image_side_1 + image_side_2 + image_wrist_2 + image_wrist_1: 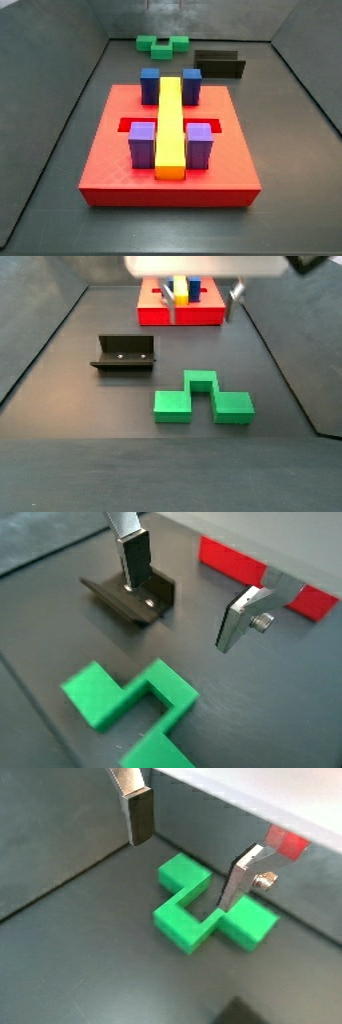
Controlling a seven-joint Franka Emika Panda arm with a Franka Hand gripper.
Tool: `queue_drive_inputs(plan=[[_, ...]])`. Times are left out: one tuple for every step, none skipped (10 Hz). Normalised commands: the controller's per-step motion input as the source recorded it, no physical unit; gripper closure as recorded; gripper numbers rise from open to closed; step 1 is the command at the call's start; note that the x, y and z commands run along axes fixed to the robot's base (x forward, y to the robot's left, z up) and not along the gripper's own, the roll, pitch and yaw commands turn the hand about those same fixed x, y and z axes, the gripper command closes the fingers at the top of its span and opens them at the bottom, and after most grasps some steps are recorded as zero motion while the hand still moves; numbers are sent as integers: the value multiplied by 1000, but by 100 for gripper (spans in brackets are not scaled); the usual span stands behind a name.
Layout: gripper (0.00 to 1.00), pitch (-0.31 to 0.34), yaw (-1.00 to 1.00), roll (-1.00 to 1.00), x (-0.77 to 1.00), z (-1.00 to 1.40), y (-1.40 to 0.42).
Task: Pick up the green object. Move up. Place the green object on the fixture. Regrasp the green object. Move to above the board. Insert the green object.
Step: Pick up the green object.
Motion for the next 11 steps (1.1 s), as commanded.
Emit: queue_drive_inputs(plan=[[0, -117, 0, 294, -246, -597, 0], [0, -111, 0, 164, -111, -620, 223], [0, -57, 0, 123, 0, -523, 326], [0, 0, 31, 40, 294, -311, 477], [0, 0, 0, 0, 520, -303, 546], [0, 0, 0, 1, 391, -457, 263], [0, 0, 0, 34, 386, -426, 66], [0, 0, 0, 67, 240, -343, 0], [0, 0, 23, 104, 97, -274, -49], [0, 0, 114, 110, 0, -234, -83], [0, 0, 154, 113, -26, -214, -91]])
